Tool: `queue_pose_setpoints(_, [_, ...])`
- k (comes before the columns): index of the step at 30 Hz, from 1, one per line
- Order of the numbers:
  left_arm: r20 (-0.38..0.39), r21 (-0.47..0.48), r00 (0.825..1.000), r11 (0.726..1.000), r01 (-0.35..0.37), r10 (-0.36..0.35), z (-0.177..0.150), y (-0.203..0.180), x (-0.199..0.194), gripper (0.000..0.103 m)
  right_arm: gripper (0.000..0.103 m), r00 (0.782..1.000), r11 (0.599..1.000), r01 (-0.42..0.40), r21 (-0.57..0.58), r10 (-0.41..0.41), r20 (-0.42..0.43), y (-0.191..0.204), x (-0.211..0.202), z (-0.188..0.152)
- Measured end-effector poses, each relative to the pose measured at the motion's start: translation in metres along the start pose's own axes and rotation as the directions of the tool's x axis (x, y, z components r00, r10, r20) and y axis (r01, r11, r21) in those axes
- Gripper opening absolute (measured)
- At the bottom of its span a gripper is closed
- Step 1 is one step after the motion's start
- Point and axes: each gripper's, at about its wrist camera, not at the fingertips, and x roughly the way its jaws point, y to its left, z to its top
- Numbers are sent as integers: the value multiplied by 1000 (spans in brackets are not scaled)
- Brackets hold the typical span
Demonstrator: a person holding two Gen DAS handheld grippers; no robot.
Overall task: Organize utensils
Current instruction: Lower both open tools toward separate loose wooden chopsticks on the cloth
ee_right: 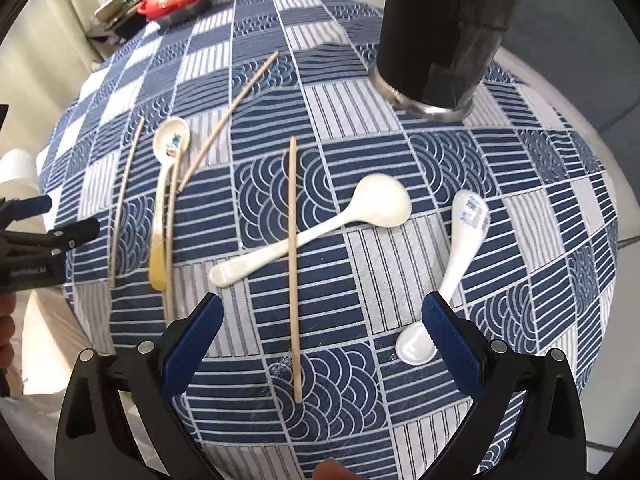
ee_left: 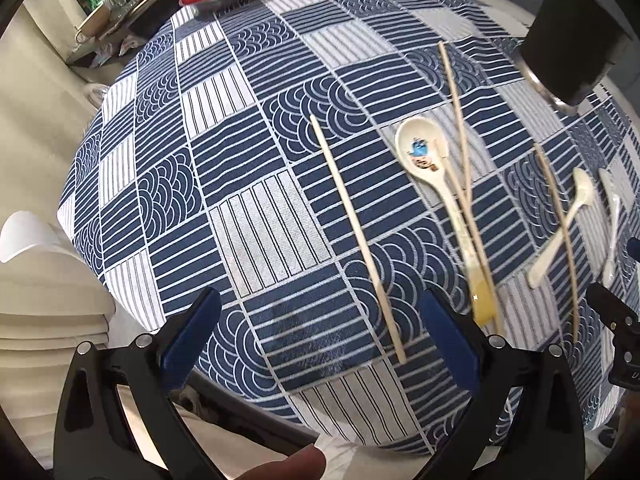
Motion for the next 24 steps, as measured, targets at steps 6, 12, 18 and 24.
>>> queue_pose_setpoints(6, [-40,-11,999,1000,-7,6,7,3,19,97,95,999,1000,2,0,-2,-44,-3,20,4])
queue_pose_setpoints(12, [-76,-38,997,999,14,-17,14,6,38,97,95,996,1000,-4,-14,3,-88,-1,41,3])
queue_pose_setpoints(18, [-69,-105,991,989,107,-114,18,23,51,99,97,997,999,7,-40,-11,-82,4,51,7])
queue_pose_setpoints(24, [16,-99,994,989,107,-105,10,23,51,99,97,998,999,7,-36,-9,-63,5,53,4])
